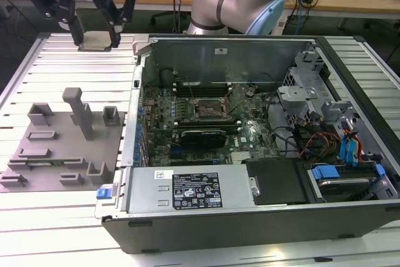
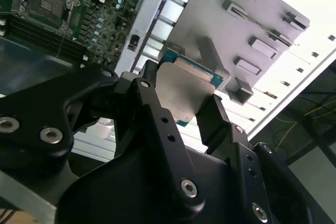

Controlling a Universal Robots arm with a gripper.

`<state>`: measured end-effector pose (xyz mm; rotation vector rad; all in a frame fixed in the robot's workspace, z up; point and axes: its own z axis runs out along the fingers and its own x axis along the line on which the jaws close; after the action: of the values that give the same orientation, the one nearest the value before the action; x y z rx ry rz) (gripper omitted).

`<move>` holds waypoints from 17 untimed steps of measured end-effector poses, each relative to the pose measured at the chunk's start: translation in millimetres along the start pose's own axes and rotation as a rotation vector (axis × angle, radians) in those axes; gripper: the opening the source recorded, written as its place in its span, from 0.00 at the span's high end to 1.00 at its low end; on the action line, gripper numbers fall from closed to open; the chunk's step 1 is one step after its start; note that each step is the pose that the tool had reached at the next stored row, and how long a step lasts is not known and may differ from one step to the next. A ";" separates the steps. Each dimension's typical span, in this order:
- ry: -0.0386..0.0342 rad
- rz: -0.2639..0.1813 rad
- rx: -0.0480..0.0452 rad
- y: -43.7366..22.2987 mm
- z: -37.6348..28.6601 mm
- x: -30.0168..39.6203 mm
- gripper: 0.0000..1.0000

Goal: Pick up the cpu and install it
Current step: 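Pick up the cpu and move it towards the insertion slot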

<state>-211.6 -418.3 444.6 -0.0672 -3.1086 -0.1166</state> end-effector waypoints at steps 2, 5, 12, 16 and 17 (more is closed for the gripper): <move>0.0004 0.000 0.0000 0.2 -0.3 -9.5 0.45; 0.0013 0.000 0.0000 0.4 -0.7 -22.4 0.45; 0.0049 0.000 0.0002 1.6 -1.9 -63.0 0.45; 0.0072 0.001 0.0002 2.2 -2.6 -86.6 0.45; 0.0078 0.001 0.0003 2.3 -2.8 -92.9 0.45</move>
<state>-118.7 -420.2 444.5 -0.0674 -3.1008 -0.1160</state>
